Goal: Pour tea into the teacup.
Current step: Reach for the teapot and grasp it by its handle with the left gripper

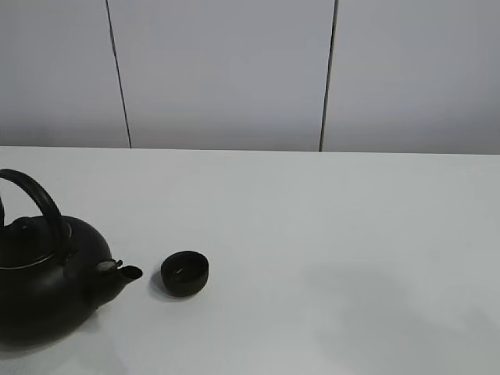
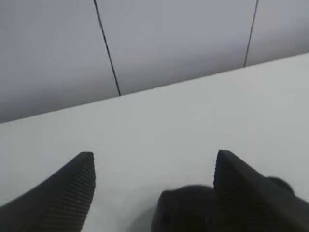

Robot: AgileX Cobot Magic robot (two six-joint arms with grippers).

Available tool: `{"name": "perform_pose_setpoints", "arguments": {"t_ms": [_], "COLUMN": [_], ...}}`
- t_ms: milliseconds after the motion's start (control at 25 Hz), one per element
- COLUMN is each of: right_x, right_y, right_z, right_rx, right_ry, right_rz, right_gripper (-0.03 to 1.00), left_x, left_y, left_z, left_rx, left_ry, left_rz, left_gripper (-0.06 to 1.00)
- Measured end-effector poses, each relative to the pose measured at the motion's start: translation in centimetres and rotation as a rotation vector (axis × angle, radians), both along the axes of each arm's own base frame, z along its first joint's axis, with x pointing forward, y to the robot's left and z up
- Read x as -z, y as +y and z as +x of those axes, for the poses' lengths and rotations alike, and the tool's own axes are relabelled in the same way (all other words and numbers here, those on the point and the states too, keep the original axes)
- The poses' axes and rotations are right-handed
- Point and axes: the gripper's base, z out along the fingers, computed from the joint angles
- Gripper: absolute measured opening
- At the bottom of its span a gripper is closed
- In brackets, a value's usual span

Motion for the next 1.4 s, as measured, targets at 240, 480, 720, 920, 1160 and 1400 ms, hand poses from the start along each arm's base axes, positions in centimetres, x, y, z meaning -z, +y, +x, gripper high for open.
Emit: {"name": "perform_pose_setpoints", "arguments": {"t_ms": [240,480,720,920,1160,1400], "right_x": [0.0,0.0,0.0,0.0,0.0,0.0], "right_y": [0.0,0.0,0.0,0.0,0.0,0.0], "right_z": [0.0,0.0,0.0,0.0,0.0,0.0], "right_rx": [0.0,0.0,0.0,0.0,0.0,0.0], "right_ry": [0.0,-0.003,-0.003,-0.003,-0.003,-0.003], "right_rz": [0.0,0.0,0.0,0.0,0.0,0.0], "right_gripper": [0.54,0.54,0.54,0.54,0.54,0.54], "left_x": [5.4,7.9,8.0,8.2,9.0,10.5], "left_y": [0.9,1.5,1.4,1.3,1.3,1.1], "left_z": [-0.6,-1.1,-1.2,-1.2,-1.5,-0.8], "left_rx": [-0.092,-0.208,-0.216,-0.194,-0.178,-0.175], "left_ry": [0.015,-0.075,-0.084,-0.068,-0.033,0.003], "left_rz": [0.01,-0.155,-0.235,-0.203,-0.158,-0.168], "left_gripper": [0.51,0.51,0.51,0.5,0.46,0.46]}}
